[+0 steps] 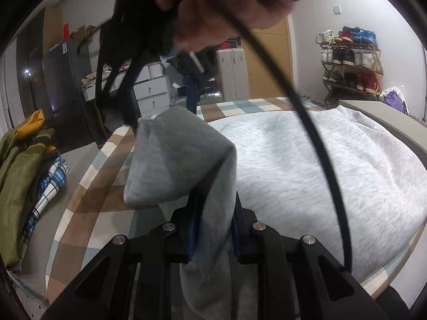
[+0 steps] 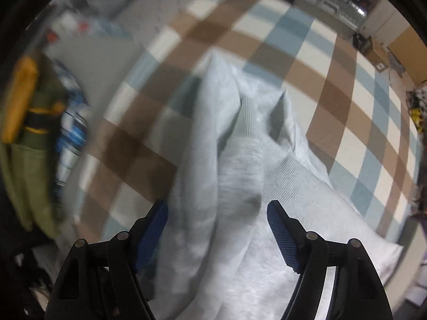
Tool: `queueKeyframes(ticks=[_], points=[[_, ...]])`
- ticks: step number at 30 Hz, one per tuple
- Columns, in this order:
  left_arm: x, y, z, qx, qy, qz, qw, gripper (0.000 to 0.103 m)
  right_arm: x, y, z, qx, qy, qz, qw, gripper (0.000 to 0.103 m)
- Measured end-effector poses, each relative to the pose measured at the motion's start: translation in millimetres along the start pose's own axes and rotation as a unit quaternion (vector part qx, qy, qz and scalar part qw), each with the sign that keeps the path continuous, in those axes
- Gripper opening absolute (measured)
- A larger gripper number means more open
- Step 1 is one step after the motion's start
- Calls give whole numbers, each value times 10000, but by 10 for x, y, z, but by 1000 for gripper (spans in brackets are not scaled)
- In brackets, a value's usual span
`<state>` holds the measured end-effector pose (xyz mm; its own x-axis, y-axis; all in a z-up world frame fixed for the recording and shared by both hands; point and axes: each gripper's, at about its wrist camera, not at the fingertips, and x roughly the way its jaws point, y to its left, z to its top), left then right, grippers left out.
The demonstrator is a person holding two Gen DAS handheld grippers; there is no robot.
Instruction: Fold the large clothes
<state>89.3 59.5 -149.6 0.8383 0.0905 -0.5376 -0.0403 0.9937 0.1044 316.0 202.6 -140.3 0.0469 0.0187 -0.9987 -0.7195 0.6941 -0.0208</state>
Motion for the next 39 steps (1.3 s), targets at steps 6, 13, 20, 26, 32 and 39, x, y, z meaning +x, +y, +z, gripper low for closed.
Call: queueKeyframes(ticks=[6, 13, 20, 26, 32, 39], points=[[-42, 98, -48, 99, 39, 37, 9999, 16, 436, 156, 103, -226, 534, -413, 9975, 51], [-31, 712, -80, -718, 257, 45, 9971, 11, 274, 363, 165, -201, -145, 306, 9992, 14], [-632, 1203, 459, -661, -411, 463, 9959, 9, -673, 219, 33, 97, -1584, 2024, 9663, 14], [-1130, 402, 933, 703, -1275, -230, 9891, 9, -1622, -712, -1025, 460, -2813, 3086, 9075, 13], [-946, -636, 664, 1993, -812, -1177, 9694, 9, -1233, -1705, -2133, 1037, -3170, 2683, 9038, 13], [-567, -913, 273, 2420, 527, -1514, 9569, 9, 84, -2170, -2235, 1518, -2480, 2409, 9260, 14]])
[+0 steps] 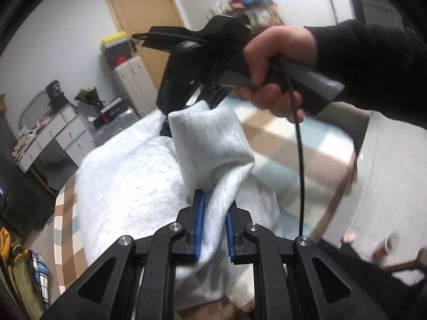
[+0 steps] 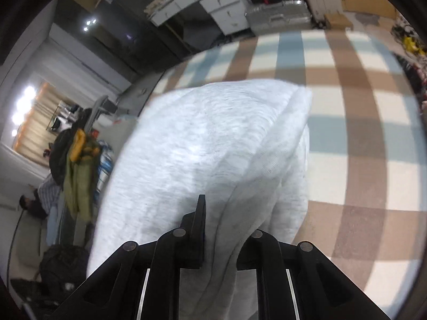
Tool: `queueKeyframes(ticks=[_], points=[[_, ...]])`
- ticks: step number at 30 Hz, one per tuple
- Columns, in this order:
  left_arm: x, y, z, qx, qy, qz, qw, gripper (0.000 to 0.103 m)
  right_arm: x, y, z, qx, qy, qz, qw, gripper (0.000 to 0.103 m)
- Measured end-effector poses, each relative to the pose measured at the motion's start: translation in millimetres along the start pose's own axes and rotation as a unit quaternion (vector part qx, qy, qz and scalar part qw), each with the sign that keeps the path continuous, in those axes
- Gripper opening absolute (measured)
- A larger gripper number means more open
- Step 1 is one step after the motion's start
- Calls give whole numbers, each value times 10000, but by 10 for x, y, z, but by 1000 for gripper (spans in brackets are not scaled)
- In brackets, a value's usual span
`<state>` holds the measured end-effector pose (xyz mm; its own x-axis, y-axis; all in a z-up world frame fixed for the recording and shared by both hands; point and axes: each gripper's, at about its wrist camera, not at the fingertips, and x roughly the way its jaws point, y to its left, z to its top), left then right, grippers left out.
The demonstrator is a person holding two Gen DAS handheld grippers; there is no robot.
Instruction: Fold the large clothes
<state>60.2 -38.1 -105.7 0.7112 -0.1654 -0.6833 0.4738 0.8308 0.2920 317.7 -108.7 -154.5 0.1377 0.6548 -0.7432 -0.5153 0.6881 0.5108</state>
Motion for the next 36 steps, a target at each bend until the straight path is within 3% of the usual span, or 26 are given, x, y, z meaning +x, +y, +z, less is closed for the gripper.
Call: queueKeyframes(ticks=[3, 7, 8, 9, 11, 13, 14, 15, 16, 18, 19, 21, 23, 26, 29, 30, 31, 33, 36], points=[[-149, 24, -3, 110, 115, -51, 9999, 9, 117, -63, -119, 53, -3, 231, 9997, 17], [-588, 294, 92, -570, -201, -598, 9964, 12, 107, -222, -147, -136, -180, 174, 9996, 23], [-742, 404, 93, -771, -376, -679, 9940, 23, 115, -249, -184, -102, -204, 162, 9996, 26], [-876, 536, 105, -960, -505, -627, 9921, 50, 144, -289, -176, -70, -212, 155, 9996, 27], [-782, 786, 128, -1106, -708, -452, 9903, 72, 113, -351, -233, -44, -257, 186, 9995, 27], [-524, 969, 148, -1234, -541, -575, 9892, 71, 46, -365, -278, -20, -388, 118, 9992, 29], [-325, 1012, 179, -1329, -363, -854, 9868, 64, -31, -370, -342, -84, -421, -10, 9991, 29], [-150, 1067, 163, -1415, -127, -1271, 9817, 41, -101, -290, -401, -247, -435, -255, 9984, 32], [-8, 1094, 116, -1491, 20, -1473, 9778, 38, -164, -230, -465, -477, -434, -692, 9955, 40], [70, 1070, 80, -1479, -11, -1858, 9714, 37, -327, -93, -583, -873, -416, -1494, 9840, 42], [67, 1075, 93, -1536, 12, -1975, 9682, 37, -445, -27, -629, -930, -475, -1650, 9807, 41], [43, 1089, 118, -1662, 13, -2072, 9641, 37, -737, 127, -736, -1041, -840, -1681, 9767, 41], [57, 1042, 146, -1506, 52, -2116, 9657, 37, -998, 382, -846, -1303, -1133, -1318, 9761, 42], [180, 984, 41, -1554, 408, -2178, 9627, 36, -976, 662, -1052, -1539, -1079, -780, 9791, 41], [151, 935, -15, -1424, 473, -2046, 9673, 36, -434, 565, -1233, -1369, -388, -1136, 9833, 37], [171, 936, -30, -1426, 559, -2072, 9662, 36, -250, 462, -1280, -1208, -172, -1270, 9844, 31], [201, 928, -33, -1395, 627, -2097, 9657, 36, -126, 379, -1348, -1099, -75, -1283, 9856, 31], [171, 914, -2, -1275, 630, -2067, 9680, 37, -139, 326, -1475, -1066, -490, -1211, 9857, 31], [77, 1055, 89, -1533, 565, -2157, 9627, 38, -172, 368, -1549, -1135, -548, -1346, 9828, 31]])
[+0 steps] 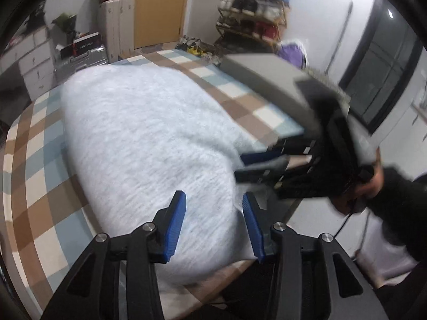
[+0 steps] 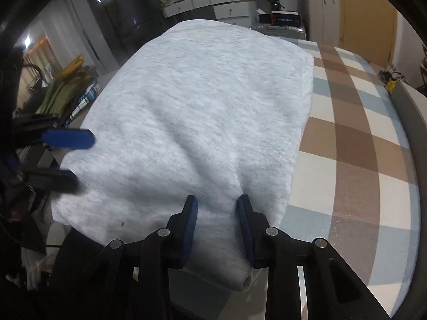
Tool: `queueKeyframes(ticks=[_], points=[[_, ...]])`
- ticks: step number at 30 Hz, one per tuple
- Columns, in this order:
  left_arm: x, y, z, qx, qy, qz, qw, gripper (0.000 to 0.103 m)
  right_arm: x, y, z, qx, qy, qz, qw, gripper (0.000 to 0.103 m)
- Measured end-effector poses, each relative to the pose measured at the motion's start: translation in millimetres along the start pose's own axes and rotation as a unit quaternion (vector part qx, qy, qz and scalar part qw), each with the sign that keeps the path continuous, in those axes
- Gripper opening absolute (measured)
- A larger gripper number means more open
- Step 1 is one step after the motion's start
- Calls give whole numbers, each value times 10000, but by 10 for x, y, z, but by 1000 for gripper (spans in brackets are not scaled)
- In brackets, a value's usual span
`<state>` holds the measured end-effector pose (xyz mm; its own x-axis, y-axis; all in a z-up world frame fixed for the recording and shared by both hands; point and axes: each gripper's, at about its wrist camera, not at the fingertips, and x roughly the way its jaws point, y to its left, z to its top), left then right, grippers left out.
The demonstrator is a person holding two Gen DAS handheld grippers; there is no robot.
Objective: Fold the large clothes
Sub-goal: 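Lay the folded hoodie down with both tools and open them, then press the folded grey hoodie flat with both tools, fingers open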
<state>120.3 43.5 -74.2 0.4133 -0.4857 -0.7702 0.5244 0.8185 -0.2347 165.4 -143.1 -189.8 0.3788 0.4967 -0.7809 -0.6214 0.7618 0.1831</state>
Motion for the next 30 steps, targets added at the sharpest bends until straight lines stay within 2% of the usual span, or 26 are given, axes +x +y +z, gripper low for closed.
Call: queueKeyframes(ticks=[2, 3, 4, 6, 8, 10, 12, 14, 16, 19, 22, 24, 25, 27, 30], points=[[-101, 48, 47, -24, -445, 24, 9990, 42, -5, -31, -7, 46, -10, 56, 10000, 31], [-124, 78, 56, -63, -660, 76, 9978, 55, 5, -69, -5, 121, -4, 137, 9998, 31], [-71, 126, 58, -175, -665, 193, 9974, 61, -12, -98, -15, 230, -6, 225, 9995, 31], [304, 323, -23, -548, 9, 253, 9982, 61, 39, -161, -3, 333, -2, 324, 9989, 31], [381, 375, -134, -614, -299, 295, 9972, 61, 28, -211, 67, 362, 136, 421, 9984, 31], [374, 322, -178, -504, -379, 404, 9972, 61, -106, -278, 216, 697, 133, 716, 9949, 30], [394, 302, -195, -504, -448, 414, 9969, 61, -326, -315, 487, 842, -290, 973, 9913, 30], [411, 307, -202, -557, -491, 376, 9965, 60, -453, -216, 832, 615, -585, 846, 9928, 30], [372, 290, -220, -566, -555, 384, 9961, 60, -399, -76, 1192, 370, -640, 633, 9953, 30], [372, 312, -250, -565, -652, 350, 9957, 60, -29, 101, 1726, 203, -312, 323, 9988, 29], [333, 339, -260, -606, -730, 268, 9951, 60, 539, 205, 2126, -115, 102, -273, 9995, 29], [344, 362, -262, -646, -786, 262, 9945, 60, 1104, 105, 2167, -106, 803, -481, 9955, 26], [357, 387, -259, -714, -800, 235, 9940, 60, 1304, 43, 2115, -66, 965, -528, 9939, 25], [375, 449, -243, -786, -833, 49, 9934, 60, 1432, -15, 2078, -31, 838, -598, 9947, 25], [374, 445, -230, -755, -836, 23, 9936, 60, 1386, -50, 2049, -5, 820, -598, 9948, 25]])
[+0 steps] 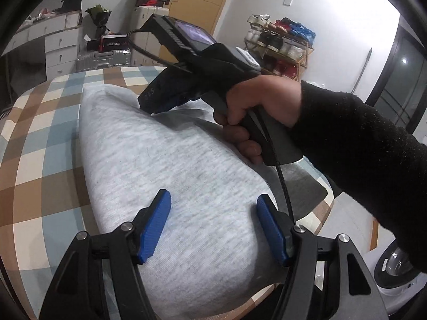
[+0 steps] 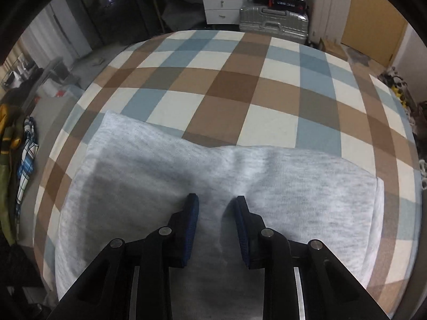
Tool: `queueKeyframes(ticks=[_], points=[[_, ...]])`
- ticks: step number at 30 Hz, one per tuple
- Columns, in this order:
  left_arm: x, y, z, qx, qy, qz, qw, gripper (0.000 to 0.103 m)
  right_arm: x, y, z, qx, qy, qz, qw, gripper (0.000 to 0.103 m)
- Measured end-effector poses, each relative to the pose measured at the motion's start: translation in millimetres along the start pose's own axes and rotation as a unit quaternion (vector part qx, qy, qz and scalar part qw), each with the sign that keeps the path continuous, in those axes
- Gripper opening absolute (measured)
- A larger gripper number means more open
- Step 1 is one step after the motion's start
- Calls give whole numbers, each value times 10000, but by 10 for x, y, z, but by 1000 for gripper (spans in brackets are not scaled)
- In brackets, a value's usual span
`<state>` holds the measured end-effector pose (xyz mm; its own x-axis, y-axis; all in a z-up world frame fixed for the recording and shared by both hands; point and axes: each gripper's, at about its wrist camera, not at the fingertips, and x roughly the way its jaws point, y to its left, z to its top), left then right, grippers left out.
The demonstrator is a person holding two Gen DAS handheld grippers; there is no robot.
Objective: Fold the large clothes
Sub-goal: 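Press the folded grey hoodie flat with both tools, fingers open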
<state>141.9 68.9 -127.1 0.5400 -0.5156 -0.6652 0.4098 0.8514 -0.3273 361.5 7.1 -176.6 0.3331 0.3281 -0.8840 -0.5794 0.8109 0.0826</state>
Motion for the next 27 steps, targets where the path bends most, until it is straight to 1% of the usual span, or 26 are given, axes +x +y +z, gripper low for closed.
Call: queueKeyframes(ticks=[2, 3, 4, 5, 6, 8, 10, 11, 12, 13, 14, 15, 16, 18, 19, 21, 23, 25, 26, 27], points=[[1, -15, -1, 51, 10, 17, 10000, 60, -114, -7, -16, -108, -41, -17, 9999, 26], [3, -9, 2, 37, 11, 11, 10000, 60, -222, -28, -33, -157, -54, -120, 9998, 26], [13, 9, 1, 47, -18, 4, 10000, 60, -366, -49, -64, -84, -120, -301, 9994, 27], [14, 15, 0, 28, -35, -16, 10000, 60, -531, -88, -140, 72, -267, -326, 9991, 27], [12, 14, -5, 6, -59, -31, 10000, 60, -698, -137, -223, 175, -433, -126, 9988, 27], [16, 11, -14, -21, -106, -25, 9999, 60, -1055, -146, -504, 208, -728, 297, 9967, 27], [26, 10, -19, -19, -135, -1, 9999, 60, -1226, -118, -852, 134, -858, 461, 9952, 27], [30, 12, -17, -28, -137, -2, 9999, 60, -1176, -83, -1025, 38, -717, 374, 9967, 26], [36, 15, -13, -39, -131, -13, 9999, 60, -1041, -46, -1147, -17, -486, 214, 9986, 25], [51, 14, -10, -35, -97, -40, 9999, 60, -771, -41, -1311, 48, -172, 172, 9997, 26], [77, 0, -8, -18, -66, -38, 10000, 60, -608, -72, -1447, 197, -331, 324, 9987, 26], [83, -16, -7, 1, -85, 16, 10000, 60, -626, -96, -1514, 252, -796, 385, 9958, 26], [89, -32, 0, 19, -71, 67, 10000, 60, -636, -111, -1526, 285, -854, 413, 9951, 26], [92, -42, 15, 1, -21, 149, 9999, 60, -670, -164, -1490, 639, -741, 501, 9939, 25], [95, -42, 15, 4, -10, 174, 9998, 60, -702, -156, -1475, 684, -735, 448, 9939, 25], [92, -46, 9, 27, 5, 232, 9997, 60, -827, -106, -1463, 564, -713, 281, 9955, 26], [82, -39, -9, -3, -10, 242, 9997, 60, -1099, -117, -1541, 676, -1034, 532, 9909, 26], [78, -53, -33, 3, -37, 275, 9996, 60, -1257, -77, -1691, 640, -1198, 619, 9888, 28], [85, -53, -35, -14, -41, 290, 9996, 60, -1233, -30, -1769, 583, -1123, 585, 9902, 27], [94, -72, -41, -4, -36, 326, 9995, 60, -1114, 20, -1860, 538, -924, 467, 9932, 23]])
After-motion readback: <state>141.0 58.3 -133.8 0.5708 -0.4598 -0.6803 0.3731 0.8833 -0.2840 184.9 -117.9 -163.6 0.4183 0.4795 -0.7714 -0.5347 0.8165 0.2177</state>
